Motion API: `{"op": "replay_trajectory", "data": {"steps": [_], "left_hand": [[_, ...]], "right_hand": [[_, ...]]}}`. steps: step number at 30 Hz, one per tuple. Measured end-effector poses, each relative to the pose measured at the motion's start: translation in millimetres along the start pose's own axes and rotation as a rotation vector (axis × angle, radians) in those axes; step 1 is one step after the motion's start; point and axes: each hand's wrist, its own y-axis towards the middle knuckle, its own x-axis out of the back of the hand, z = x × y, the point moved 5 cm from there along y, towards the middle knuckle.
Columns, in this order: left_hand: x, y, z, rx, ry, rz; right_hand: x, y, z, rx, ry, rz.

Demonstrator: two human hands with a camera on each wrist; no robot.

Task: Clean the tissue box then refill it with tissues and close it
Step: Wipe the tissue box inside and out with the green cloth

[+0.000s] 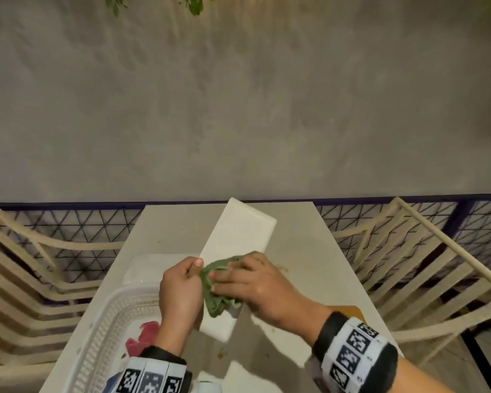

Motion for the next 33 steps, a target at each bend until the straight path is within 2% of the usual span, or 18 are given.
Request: {"op": "replay_trajectory", "data": {"steps": [2, 5, 7, 8, 9, 11, 15, 17, 21, 23, 25, 29, 31, 33], "left_hand": [[1, -2, -4, -0.058, 0.045, 0.01], [4, -8, -10, -0.161, 0.108, 0.025], [11, -12, -9, -0.207, 0.114, 0.037], [15, -13, -9, -0.222, 0.083, 0.06], [19, -14, -8, -0.234, 0.008, 0.094], [24, -14, -6, -0.235, -0.198, 0.161], [15, -17, 5, -0.145, -0.331, 0.315], [8, -23, 9, -0.126, -0.303, 0.395], [-16, -35, -10, -0.212, -0.186, 0.497], [-29, -36, -28, -0.239, -0.205, 0.461], [-37, -33, -35, -0.214, -0.223, 0.358], [-37, -26, -25, -0.073, -0.422, 0.087], [-30, -21, -17, -0.007, -0.554, 0.032], [-21, -17, -8, 0.062, -0.686, 0.025]], "right_hand": [[17, 8, -30, -0.1, 0.002, -0.115], [45, 24, -72, -0.455, 0.065, -0.261], [55, 23, -92, -0.737, 0.3, -0.177], [55, 19, -97, -0.81, 0.53, -0.1], [56, 16, -99, -0.82, 0.737, -0.044], [65, 15, -94, -0.726, 0.862, 0.048], [68, 18, -78, -0.565, 0.695, 0.176], [70, 14, -75, -0.544, 0.616, 0.167], [70, 18, -65, -0.516, 0.398, 0.131], [56, 24, -53, -0.438, 0.211, 0.171], [39, 27, -46, -0.442, 0.094, 0.184], [17, 26, -25, -0.559, 0.048, -0.046], [8, 18, 2, -0.467, 0.097, -0.143], [4, -4, 19, -0.312, 0.181, -0.144]]}}
